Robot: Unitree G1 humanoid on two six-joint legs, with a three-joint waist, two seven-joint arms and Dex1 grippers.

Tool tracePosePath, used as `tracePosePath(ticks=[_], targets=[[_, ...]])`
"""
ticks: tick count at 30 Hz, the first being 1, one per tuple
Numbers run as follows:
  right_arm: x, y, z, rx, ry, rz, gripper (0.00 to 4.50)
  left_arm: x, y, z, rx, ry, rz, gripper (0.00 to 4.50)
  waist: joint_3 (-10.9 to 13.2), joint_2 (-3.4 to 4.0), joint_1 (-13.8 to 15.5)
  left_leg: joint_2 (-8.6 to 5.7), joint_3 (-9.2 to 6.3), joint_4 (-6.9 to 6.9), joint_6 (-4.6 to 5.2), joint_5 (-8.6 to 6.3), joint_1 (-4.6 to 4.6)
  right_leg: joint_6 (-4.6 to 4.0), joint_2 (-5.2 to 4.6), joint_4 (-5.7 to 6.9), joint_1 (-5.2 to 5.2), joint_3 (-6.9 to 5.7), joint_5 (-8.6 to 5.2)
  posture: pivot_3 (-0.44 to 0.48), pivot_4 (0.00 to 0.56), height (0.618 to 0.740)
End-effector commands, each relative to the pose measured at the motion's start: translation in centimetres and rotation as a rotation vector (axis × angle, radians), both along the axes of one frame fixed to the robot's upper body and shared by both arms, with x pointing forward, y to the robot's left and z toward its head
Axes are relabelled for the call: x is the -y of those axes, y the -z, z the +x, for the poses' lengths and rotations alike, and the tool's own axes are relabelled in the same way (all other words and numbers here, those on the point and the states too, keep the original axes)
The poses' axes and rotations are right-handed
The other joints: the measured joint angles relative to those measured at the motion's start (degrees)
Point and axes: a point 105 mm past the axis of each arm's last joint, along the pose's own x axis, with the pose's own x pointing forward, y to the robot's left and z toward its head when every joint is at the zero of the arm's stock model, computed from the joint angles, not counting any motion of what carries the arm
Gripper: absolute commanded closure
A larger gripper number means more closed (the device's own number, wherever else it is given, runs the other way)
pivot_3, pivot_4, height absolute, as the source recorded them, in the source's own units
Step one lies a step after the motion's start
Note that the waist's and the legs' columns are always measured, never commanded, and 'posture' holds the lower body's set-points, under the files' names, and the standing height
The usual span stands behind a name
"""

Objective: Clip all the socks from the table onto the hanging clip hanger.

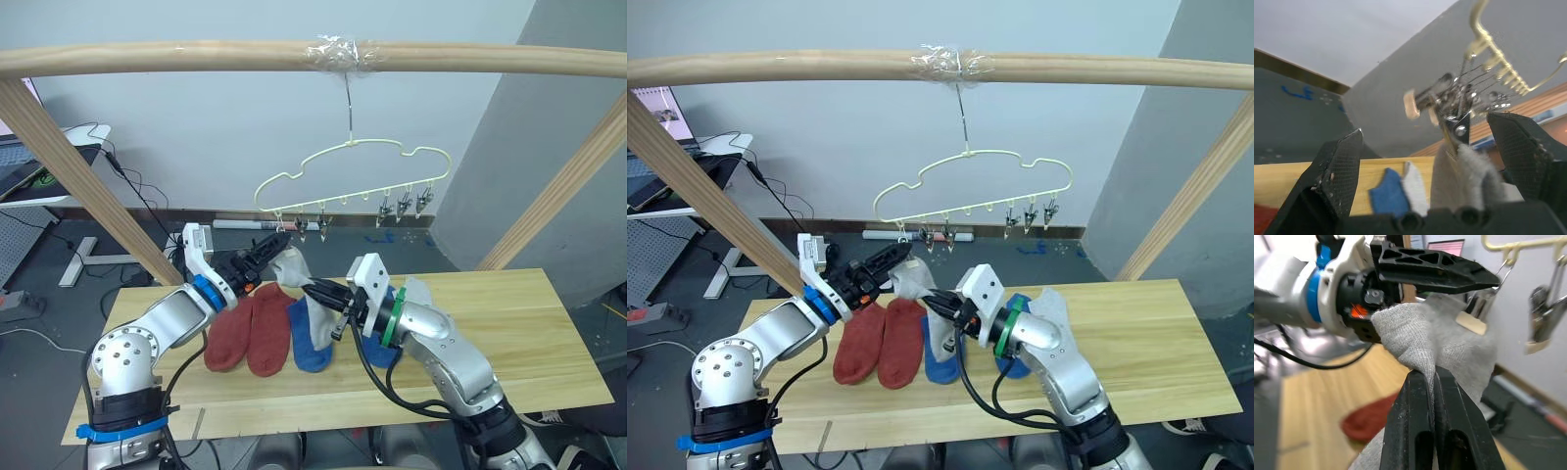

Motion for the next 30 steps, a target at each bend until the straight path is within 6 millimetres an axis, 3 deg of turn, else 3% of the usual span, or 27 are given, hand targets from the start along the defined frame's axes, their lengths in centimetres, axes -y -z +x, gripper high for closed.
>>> tracePosePath(ticks=[1,6,11,14,19,25,28,30], targets=[[0.0,-0.5,0.7,-0.084,-0.021,0.066,3.55,0.6,-1.2,-0.8,0.077,0.051,0.033,0.00,0.0,0.00,0.0,0.00,-0.01,0.00,0.00,0.00,-0.01,-0.01,0.00,0.00,-0.01,-0.01,0.01,-0.020,0.116,0.740],[0.9,0.5,1.2,-0.117,-0.016,0.024,1.84,1.3,-0.5,-1.4,0.109,0.097,0.185,0.00,0.0,0.01,0.0,0.00,0.03,-0.04,0.00,0.00,-0.03,-0.04,0.01,0.01,-0.08,0.00,0.02,-0.022,0.117,0.740],[3.4,1.7,1.0,-0.108,0.044,-0.040,0.04,1.3,-0.6,-1.5,0.168,0.093,0.295,0.00,0.0,0.01,0.0,0.00,0.06,-0.06,0.00,0.00,-0.05,-0.04,0.00,0.01,-0.14,0.01,0.02,-0.031,0.121,0.740],[4.7,1.5,1.3,-0.078,0.102,-0.071,0.01,2.1,-0.3,-1.8,0.221,0.128,0.401,0.00,0.0,0.01,0.0,0.01,0.12,-0.08,0.00,0.00,-0.11,-0.04,0.00,0.01,-0.20,0.05,0.02,-0.033,0.123,0.740],[6.6,-1.4,1.3,0.009,0.159,-0.079,0.01,3.7,-0.1,-1.6,0.373,0.126,0.600,0.00,0.0,0.01,0.0,0.02,0.15,-0.07,0.00,0.00,-0.13,0.00,0.00,0.02,-0.21,0.07,0.00,-0.040,0.124,0.740],[8.6,-3.4,1.2,0.095,0.205,-0.114,0.01,5.7,-1.2,0.3,0.513,0.024,0.654,0.00,0.0,0.00,0.1,0.01,0.15,-0.06,0.01,0.00,-0.15,0.06,0.00,0.00,-0.19,0.07,-0.04,-0.059,0.131,0.740],[9.1,-4.0,1.2,0.113,0.209,-0.109,0.01,6.3,-3.1,1.2,0.630,-0.080,0.600,0.00,0.0,0.00,0.1,0.01,0.14,-0.05,0.01,0.00,-0.15,0.04,0.00,0.00,-0.18,0.06,-0.02,-0.066,0.132,0.740],[9.2,-4.3,1.2,0.125,0.214,-0.114,0.00,6.6,-3.7,1.5,0.667,-0.124,0.568,0.39,0.0,0.00,0.1,0.00,0.16,-0.04,0.01,0.00,-0.15,-0.02,-0.01,0.00,-0.17,0.07,0.02,-0.076,0.132,0.740]])
